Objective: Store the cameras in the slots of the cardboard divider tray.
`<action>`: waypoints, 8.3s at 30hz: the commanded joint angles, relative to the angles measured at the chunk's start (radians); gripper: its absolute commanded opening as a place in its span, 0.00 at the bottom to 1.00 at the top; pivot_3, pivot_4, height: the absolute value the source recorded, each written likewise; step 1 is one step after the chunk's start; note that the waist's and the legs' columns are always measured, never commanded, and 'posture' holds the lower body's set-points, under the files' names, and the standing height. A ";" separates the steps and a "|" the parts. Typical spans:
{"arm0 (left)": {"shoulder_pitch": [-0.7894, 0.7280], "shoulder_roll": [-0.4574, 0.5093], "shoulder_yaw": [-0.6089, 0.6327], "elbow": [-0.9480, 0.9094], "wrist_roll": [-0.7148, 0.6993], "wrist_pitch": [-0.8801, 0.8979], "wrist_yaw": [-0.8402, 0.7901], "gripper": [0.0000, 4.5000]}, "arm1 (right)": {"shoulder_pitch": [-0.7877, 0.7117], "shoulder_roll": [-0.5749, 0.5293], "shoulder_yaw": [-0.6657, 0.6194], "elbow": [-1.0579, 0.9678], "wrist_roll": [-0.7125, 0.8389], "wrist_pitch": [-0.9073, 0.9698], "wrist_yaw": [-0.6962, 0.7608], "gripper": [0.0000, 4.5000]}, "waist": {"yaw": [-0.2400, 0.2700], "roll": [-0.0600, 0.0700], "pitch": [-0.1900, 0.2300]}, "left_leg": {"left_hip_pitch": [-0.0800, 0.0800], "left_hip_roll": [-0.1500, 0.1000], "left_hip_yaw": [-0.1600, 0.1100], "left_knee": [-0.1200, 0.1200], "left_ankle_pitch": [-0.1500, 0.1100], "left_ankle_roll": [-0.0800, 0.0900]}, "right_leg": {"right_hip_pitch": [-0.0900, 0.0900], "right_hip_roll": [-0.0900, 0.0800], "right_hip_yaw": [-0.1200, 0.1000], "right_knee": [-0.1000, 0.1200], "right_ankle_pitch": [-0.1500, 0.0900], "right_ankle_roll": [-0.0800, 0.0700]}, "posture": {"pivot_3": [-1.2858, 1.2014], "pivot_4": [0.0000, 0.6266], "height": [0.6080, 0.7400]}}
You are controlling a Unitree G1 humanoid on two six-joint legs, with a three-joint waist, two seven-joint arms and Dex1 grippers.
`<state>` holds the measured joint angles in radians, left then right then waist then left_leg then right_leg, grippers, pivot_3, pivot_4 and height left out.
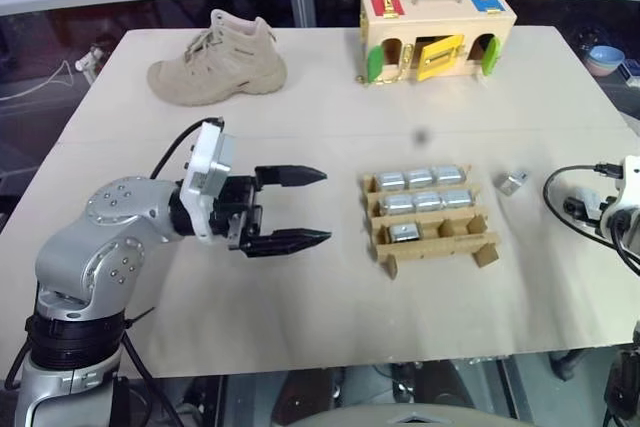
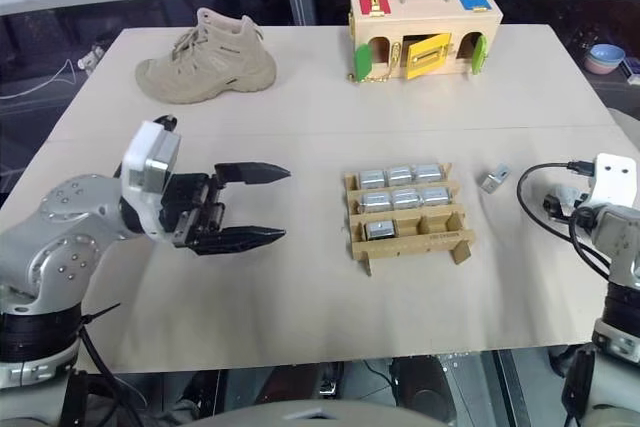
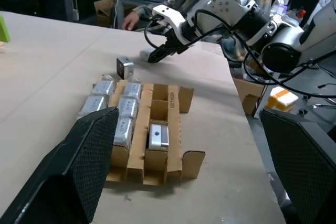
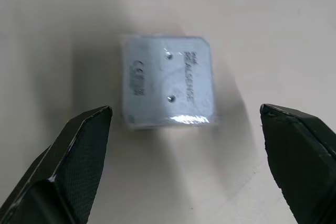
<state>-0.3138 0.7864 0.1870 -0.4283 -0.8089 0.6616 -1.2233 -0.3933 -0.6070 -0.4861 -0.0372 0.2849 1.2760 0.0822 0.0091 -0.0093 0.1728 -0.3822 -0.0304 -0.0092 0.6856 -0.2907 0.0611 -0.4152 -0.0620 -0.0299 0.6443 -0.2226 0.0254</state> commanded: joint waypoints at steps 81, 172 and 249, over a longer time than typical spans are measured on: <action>-0.748 -0.371 -0.863 0.555 0.572 0.074 0.069 0.16 | 0.888 -0.041 -0.190 -0.815 0.219 -0.902 0.791 0.99 | 0.006 -0.004 0.002 | 0.000 0.000 -0.003 0.001 0.000 0.000 | 0.001 0.002 0.001 -0.001 0.001 0.002 | 0.52 0.24 1.00; 0.275 -0.115 0.103 -0.186 0.145 -0.017 0.264 0.98 | -0.410 0.422 -0.185 -0.278 -0.086 0.338 -0.253 1.00 | 0.001 0.001 -0.003 | -0.003 0.001 -0.001 -0.001 0.000 -0.001 | -0.007 0.000 0.003 0.002 0.002 0.000 | 0.52 0.24 1.00; 0.419 -0.020 0.174 -0.111 0.032 -0.287 0.134 1.00 | 0.071 -0.318 0.480 -0.187 0.041 -1.057 1.171 0.17 | 0.005 0.004 -0.002 | -0.009 0.004 0.002 -0.001 0.000 -0.001 | -0.013 0.002 0.007 -0.001 0.002 0.000 | 0.52 0.24 1.00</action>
<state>0.1018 0.7538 0.3341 -0.5029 -0.7523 0.3854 -1.0867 -0.3252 -0.9106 0.0265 -0.2047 0.3141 0.2240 1.2569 0.0144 -0.0057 0.1708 -0.3909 -0.0261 -0.0070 0.6845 -0.2910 0.0596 -0.4286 -0.0599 -0.0234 0.6435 -0.2203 0.0249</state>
